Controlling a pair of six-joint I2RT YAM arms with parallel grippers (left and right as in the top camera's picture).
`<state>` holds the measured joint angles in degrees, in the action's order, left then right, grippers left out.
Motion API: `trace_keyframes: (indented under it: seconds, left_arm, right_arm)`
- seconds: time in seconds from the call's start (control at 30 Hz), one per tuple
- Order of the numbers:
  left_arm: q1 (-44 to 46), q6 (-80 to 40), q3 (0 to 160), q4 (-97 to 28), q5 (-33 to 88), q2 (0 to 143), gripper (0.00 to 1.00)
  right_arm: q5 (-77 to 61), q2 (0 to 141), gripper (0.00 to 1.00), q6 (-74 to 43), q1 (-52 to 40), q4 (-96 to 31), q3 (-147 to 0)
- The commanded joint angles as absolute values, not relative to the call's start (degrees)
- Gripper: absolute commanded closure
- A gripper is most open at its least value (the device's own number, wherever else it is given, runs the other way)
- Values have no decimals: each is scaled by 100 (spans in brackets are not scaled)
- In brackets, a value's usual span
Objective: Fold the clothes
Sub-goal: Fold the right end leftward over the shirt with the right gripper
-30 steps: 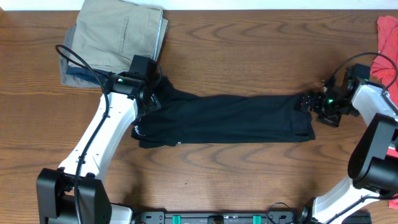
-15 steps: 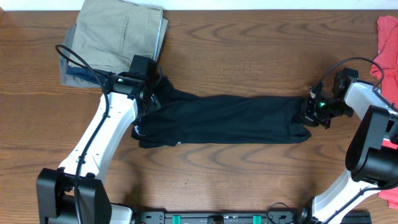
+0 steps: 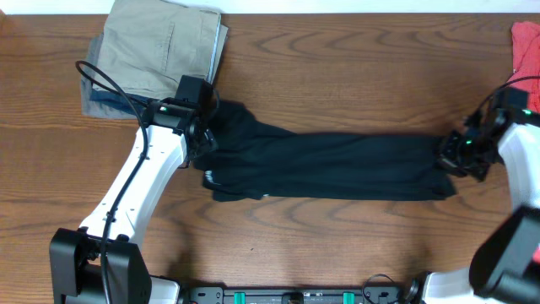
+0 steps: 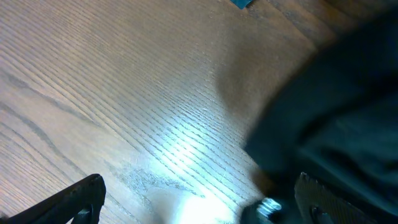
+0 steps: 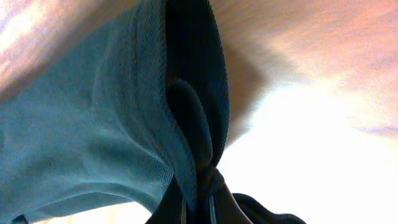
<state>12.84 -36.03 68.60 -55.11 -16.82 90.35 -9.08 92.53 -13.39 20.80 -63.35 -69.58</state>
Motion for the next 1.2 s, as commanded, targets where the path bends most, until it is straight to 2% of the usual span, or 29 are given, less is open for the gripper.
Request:
trace_keyframes:
  seconds: [0.0,0.23,0.67,1.17]
  left_arm:
    - [1256,-3632,6847,-5524,-1695,9098,2]
    - [1256,-3636,6847,-5520,-1693,9098,2]
    - [1256,-3632,6847,-5465,-1347,9098,2]
    - [1256,-3632,6847,-5461,-1347,9098,2]
  right_arm:
    - [-174,8895,99,-1584,2119,-6580,-7356]
    - [-366,8825,99,-1715,1879,-6886,-7703]
    - [-969,8842,99,-1979,318,-6438,-7570]
    - [-972,9306,98,-3009,-1256,-4936,-6672]
